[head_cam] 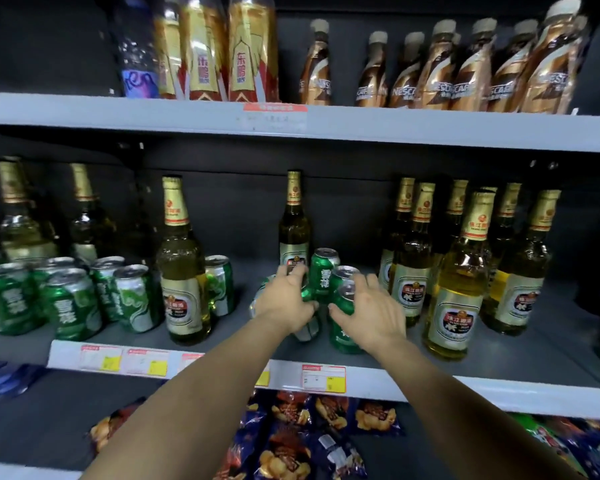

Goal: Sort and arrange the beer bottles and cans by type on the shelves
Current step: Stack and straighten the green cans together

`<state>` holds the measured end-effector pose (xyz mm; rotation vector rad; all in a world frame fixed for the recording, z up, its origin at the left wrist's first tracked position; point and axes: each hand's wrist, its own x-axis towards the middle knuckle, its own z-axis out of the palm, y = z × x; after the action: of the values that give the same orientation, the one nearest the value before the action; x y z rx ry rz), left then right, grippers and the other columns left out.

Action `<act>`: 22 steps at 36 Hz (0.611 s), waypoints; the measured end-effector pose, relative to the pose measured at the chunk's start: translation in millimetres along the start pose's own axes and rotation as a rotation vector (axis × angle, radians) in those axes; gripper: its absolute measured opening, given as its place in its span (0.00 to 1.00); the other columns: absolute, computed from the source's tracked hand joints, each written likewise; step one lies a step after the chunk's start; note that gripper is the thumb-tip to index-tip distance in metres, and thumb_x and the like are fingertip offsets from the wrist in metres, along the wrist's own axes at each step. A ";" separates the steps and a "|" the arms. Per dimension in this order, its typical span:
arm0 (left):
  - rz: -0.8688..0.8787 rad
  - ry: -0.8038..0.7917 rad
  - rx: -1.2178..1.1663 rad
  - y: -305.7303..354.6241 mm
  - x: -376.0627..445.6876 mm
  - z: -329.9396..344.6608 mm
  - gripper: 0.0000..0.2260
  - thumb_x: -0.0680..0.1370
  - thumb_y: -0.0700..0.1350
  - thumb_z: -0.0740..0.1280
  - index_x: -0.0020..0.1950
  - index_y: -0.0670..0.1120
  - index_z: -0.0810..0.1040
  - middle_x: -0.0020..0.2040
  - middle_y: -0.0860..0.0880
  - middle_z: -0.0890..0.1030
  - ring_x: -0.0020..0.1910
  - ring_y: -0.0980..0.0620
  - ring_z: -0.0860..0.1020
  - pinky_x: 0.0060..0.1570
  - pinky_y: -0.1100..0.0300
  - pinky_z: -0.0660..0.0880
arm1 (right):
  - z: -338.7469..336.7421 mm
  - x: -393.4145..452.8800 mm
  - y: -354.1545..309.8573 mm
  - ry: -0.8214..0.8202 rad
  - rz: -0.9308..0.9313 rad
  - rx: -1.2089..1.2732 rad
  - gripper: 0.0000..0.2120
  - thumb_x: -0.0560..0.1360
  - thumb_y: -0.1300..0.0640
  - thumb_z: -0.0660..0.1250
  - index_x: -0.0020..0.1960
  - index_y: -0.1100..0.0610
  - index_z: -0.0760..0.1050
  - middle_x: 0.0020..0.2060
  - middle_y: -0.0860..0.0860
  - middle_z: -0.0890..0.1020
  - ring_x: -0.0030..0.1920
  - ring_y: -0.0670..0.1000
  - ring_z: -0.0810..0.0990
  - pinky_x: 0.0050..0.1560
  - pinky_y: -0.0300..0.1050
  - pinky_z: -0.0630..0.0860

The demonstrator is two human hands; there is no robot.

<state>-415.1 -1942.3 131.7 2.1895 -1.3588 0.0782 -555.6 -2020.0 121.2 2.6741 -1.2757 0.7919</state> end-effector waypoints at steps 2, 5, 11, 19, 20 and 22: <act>-0.009 0.047 -0.021 -2.4 -8.1 -14.7 0.25 0.73 0.53 0.71 0.67 0.53 0.68 0.63 0.48 0.69 0.59 0.42 0.75 0.55 0.52 0.74 | -10.9 -1.3 -7.1 0.076 -0.008 0.040 0.25 0.73 0.36 0.62 0.62 0.51 0.68 0.55 0.51 0.73 0.54 0.55 0.78 0.43 0.46 0.71; 0.017 0.110 0.017 -10.3 -23.5 -41.7 0.24 0.73 0.55 0.70 0.67 0.52 0.68 0.62 0.48 0.69 0.60 0.42 0.75 0.54 0.52 0.74 | -29.7 -1.3 -29.4 0.146 -0.059 0.094 0.24 0.72 0.38 0.65 0.61 0.52 0.70 0.53 0.53 0.75 0.54 0.58 0.78 0.47 0.48 0.71; -0.051 0.155 0.074 -67.1 -69.6 -93.7 0.26 0.76 0.55 0.67 0.71 0.54 0.65 0.67 0.49 0.67 0.63 0.42 0.73 0.56 0.51 0.73 | -44.0 -16.9 -103.8 0.149 -0.138 0.126 0.28 0.71 0.38 0.67 0.64 0.52 0.71 0.57 0.53 0.77 0.53 0.61 0.78 0.48 0.48 0.72; -0.240 0.131 0.194 -202.3 -152.7 -177.6 0.26 0.77 0.56 0.66 0.73 0.54 0.63 0.70 0.49 0.65 0.64 0.43 0.72 0.56 0.50 0.74 | -13.0 -50.1 -259.1 0.059 -0.352 0.206 0.28 0.70 0.36 0.66 0.63 0.51 0.71 0.57 0.51 0.77 0.52 0.58 0.79 0.47 0.47 0.72; -0.261 0.129 0.202 -221.4 -164.0 -188.2 0.26 0.77 0.55 0.66 0.72 0.54 0.63 0.70 0.49 0.65 0.65 0.43 0.72 0.55 0.51 0.73 | -8.8 -54.2 -281.8 0.057 -0.376 0.210 0.28 0.70 0.35 0.65 0.64 0.50 0.71 0.58 0.50 0.77 0.53 0.57 0.79 0.48 0.47 0.72; -0.302 0.137 0.214 -259.5 -185.3 -208.3 0.26 0.77 0.54 0.67 0.72 0.54 0.64 0.69 0.49 0.65 0.64 0.43 0.72 0.54 0.52 0.73 | -1.7 -61.4 -326.3 0.060 -0.430 0.204 0.28 0.72 0.35 0.63 0.66 0.50 0.69 0.59 0.48 0.76 0.55 0.54 0.78 0.49 0.45 0.71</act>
<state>-237.7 -1605.3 136.4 2.4922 -0.9712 0.2656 -345.7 -1763.6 141.8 2.8962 -0.5949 0.9668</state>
